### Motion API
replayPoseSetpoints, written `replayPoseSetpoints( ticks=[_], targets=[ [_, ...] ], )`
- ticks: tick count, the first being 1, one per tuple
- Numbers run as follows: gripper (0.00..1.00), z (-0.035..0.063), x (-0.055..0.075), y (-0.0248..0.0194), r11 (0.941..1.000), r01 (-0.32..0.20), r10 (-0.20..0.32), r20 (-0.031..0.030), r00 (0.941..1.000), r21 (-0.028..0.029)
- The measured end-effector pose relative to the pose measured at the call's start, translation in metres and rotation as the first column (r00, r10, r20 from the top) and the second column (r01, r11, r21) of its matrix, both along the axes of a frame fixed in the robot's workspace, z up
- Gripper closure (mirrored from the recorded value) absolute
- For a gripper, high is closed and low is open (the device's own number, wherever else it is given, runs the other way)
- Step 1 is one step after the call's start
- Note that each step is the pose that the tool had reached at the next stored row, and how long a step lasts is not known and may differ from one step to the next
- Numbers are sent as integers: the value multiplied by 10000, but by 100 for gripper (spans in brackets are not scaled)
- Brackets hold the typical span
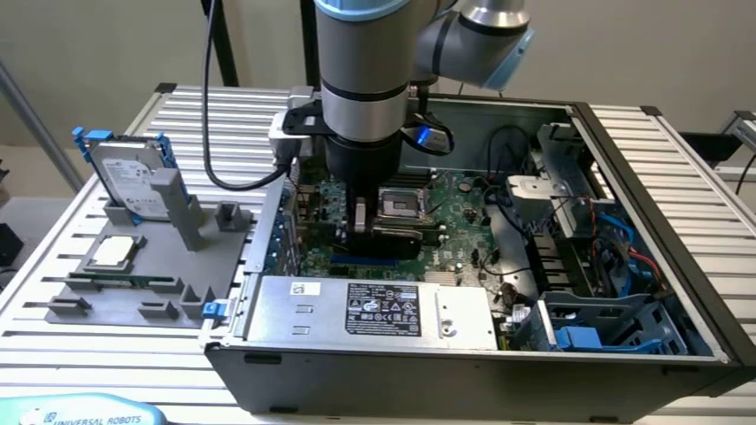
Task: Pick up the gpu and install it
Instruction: 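Insert the gpu into the slot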
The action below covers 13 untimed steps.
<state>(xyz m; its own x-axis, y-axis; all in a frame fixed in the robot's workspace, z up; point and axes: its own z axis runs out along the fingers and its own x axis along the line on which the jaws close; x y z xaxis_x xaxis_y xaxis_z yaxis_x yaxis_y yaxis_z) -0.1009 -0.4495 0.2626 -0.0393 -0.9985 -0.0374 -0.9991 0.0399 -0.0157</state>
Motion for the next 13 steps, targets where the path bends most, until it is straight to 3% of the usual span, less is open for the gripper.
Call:
replayPoseSetpoints(
  ticks=[13],
  targets=[
    [73,-34,-13,23,10000,-25,25,-1,10000,-3]
  ],
)
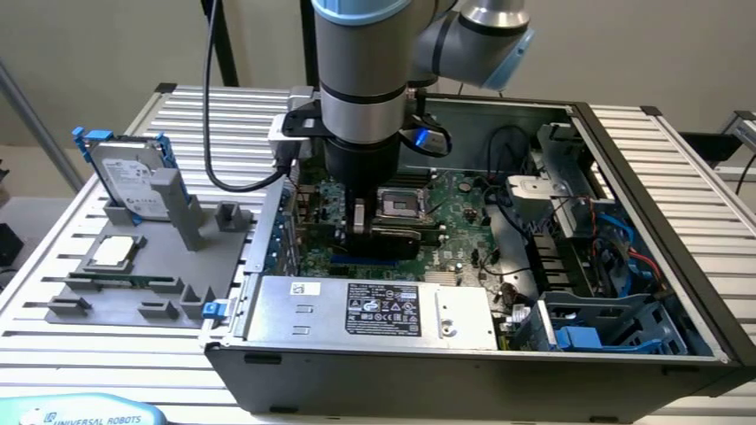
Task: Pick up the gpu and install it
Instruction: 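Insert the gpu into the slot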
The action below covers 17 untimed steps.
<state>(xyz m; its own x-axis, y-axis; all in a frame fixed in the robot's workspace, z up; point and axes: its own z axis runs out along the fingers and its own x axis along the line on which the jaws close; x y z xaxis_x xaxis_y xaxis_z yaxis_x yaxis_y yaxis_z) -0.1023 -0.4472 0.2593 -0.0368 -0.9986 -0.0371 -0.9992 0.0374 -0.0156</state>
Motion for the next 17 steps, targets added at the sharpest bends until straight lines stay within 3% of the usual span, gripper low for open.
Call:
replayPoseSetpoints(
  ticks=[17],
  targets=[
    [73,-42,-1,0,10000,0,0,1,10000,-58]
  ],
)
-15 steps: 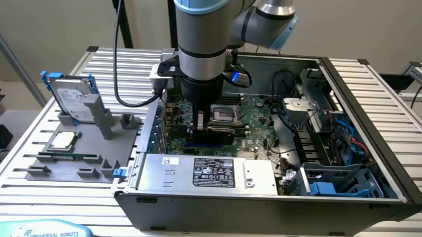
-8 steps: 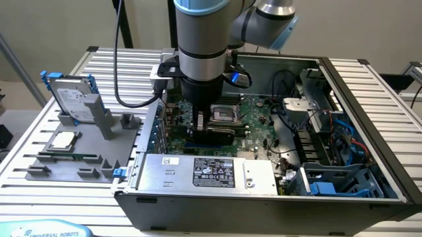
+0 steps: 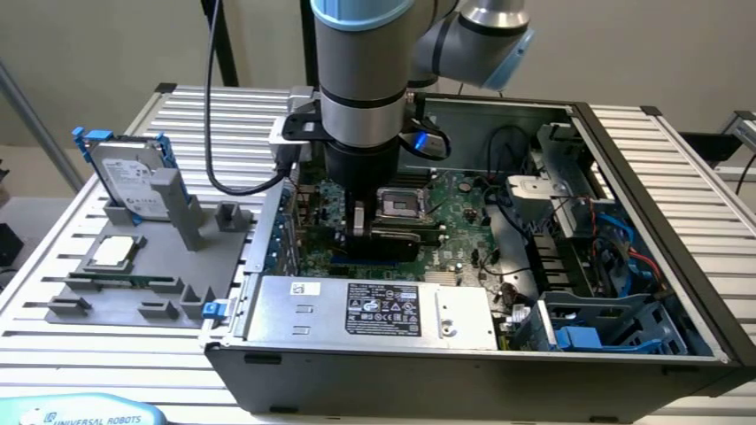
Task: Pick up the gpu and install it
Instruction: 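Insert the gpu into the slot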
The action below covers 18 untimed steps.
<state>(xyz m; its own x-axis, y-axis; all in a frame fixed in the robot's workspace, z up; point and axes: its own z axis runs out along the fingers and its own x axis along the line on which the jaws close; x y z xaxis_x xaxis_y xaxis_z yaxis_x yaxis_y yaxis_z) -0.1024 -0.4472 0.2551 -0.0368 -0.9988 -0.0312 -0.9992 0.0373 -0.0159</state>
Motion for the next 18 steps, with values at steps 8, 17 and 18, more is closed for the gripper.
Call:
replayPoseSetpoints(
  ticks=[8,17,18],
  targets=[
    [73,-14,-1,0,10000,1,-1,0,10000,-1],
    [73,-28,-13,0,10000,0,0,-1,10000,-2],
    [73,-29,-13,0,10000,0,0,-1,10000,-2]
  ],
)
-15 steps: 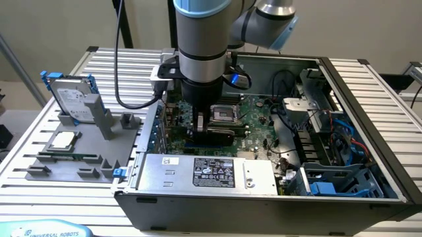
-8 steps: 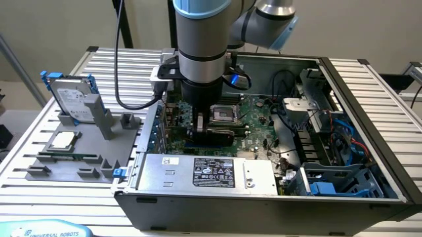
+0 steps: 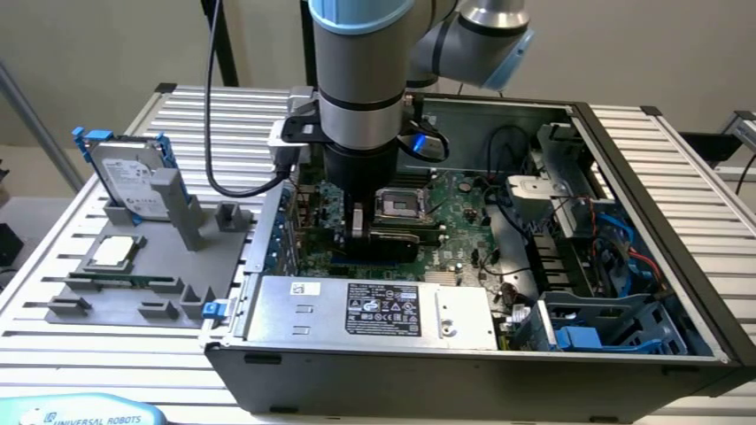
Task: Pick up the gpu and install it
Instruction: 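Insert the gpu into the slot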
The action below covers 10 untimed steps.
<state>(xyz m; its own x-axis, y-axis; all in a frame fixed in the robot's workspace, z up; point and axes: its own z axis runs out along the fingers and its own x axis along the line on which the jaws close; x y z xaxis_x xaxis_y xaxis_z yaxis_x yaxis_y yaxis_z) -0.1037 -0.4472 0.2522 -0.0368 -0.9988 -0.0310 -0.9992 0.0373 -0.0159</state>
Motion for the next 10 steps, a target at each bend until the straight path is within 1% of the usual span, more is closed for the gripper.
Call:
replayPoseSetpoints(
  ticks=[4,10],
  targets=[
    [73,-3,-1,4,10000,1,-1,0,10000,1],
    [73,-7,0,22,10000,0,0,0,10000,-1]
  ],
)
